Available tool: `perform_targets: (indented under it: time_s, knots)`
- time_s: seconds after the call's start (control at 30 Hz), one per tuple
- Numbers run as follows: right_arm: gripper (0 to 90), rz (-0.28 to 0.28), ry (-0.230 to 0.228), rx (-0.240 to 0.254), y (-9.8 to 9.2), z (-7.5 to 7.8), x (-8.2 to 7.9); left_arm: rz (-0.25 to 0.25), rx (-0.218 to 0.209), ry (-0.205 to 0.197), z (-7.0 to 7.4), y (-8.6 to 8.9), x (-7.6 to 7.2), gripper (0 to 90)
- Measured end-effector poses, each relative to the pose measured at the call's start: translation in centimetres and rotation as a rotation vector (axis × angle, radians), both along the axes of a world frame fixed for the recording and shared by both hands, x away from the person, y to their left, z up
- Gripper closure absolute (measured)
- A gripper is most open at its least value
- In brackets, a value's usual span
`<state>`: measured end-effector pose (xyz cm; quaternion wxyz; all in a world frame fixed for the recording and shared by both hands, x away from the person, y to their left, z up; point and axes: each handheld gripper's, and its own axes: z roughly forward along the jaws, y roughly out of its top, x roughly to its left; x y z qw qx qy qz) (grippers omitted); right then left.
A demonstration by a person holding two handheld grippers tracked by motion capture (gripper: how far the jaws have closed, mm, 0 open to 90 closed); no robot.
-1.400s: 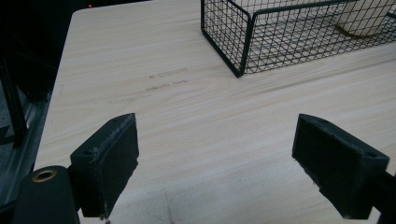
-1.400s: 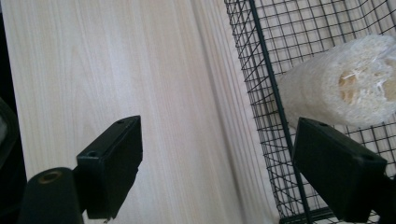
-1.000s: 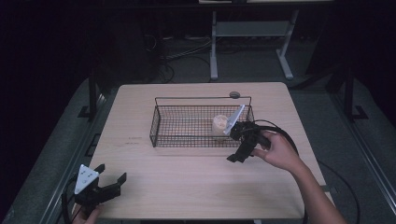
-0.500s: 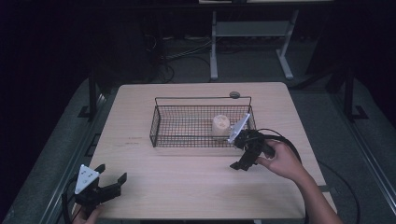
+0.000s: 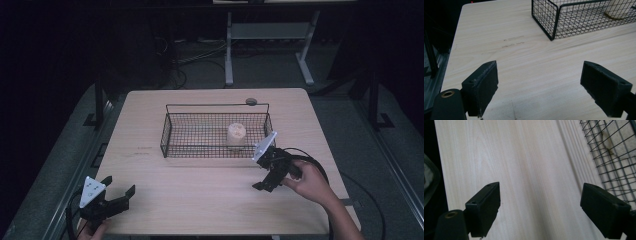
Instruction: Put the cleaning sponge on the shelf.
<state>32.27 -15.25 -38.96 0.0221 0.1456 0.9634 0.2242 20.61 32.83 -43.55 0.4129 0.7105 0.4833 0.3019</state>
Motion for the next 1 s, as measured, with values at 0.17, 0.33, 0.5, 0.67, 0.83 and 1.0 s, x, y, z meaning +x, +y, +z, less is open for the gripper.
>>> perform_targets:
  time_s: [0.17, 0.33, 0.5, 0.67, 0.83, 1.0]
  knots:
    - [15.9, -0.007, 0.008, 0.017, -0.7, -0.8, -0.8, -0.006, 0.003, 0.001, 0.0, -0.1, 0.0, 13.8]
    - [16.0, -0.019, 0.011, 0.046, -1.5, -1.6, -1.5, -0.004, 0.000, 0.001, -0.1, -0.1, 0.1, 13.8]
    - [16.0, -0.031, 0.018, 0.053, -2.1, -2.4, -2.0, -0.004, 0.002, 0.003, -0.1, 0.0, 0.1, 13.8]
    - [16.0, -0.036, 0.024, 0.069, -2.8, -2.7, -2.6, -0.005, 0.007, 0.003, -0.1, 0.0, 0.1, 13.8]
    - [16.0, -0.055, 0.027, 0.077, -3.6, -3.2, -3.3, -0.006, 0.014, 0.008, -0.2, -0.1, 0.1, 13.8]
    - [15.9, -0.072, 0.022, 0.095, -4.4, -3.6, -3.8, -0.010, 0.018, 0.007, -0.2, -0.3, 0.1, 13.8]
